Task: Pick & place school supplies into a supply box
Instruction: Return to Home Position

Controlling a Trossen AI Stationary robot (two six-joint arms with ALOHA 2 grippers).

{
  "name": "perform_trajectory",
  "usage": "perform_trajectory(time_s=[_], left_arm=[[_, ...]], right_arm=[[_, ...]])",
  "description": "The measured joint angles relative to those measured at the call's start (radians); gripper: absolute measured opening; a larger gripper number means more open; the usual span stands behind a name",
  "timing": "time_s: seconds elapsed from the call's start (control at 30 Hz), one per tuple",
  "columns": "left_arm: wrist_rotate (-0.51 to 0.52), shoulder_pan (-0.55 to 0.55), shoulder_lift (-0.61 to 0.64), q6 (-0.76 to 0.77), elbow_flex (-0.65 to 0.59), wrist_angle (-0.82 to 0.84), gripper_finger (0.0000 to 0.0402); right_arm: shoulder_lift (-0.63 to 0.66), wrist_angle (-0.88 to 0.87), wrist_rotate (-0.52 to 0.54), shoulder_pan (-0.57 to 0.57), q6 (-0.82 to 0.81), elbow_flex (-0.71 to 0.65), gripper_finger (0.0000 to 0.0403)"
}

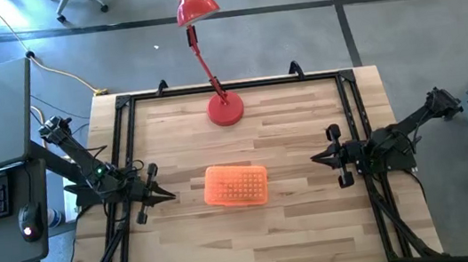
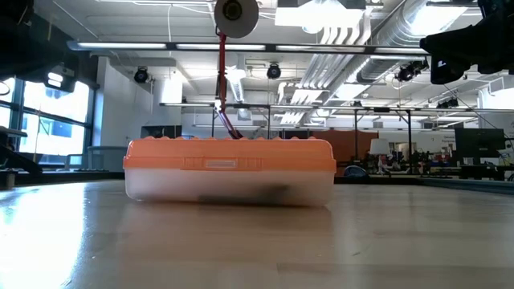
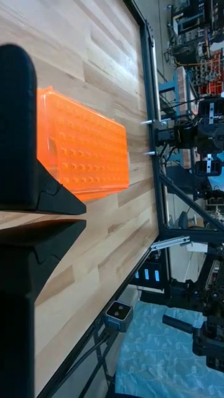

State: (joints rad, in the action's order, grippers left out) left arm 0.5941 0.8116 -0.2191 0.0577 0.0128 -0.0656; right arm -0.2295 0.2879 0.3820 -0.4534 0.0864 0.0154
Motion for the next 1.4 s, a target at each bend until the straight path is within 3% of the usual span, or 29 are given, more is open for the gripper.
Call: perform_trajectory(time_s=[1.4], left_arm=[[-0.008,0.0,-0.02,0.0,0.0,0.001,0.0056]], right_arm=[[0.0,0.0,0.0,0.0,0.0,0.0,0.0]])
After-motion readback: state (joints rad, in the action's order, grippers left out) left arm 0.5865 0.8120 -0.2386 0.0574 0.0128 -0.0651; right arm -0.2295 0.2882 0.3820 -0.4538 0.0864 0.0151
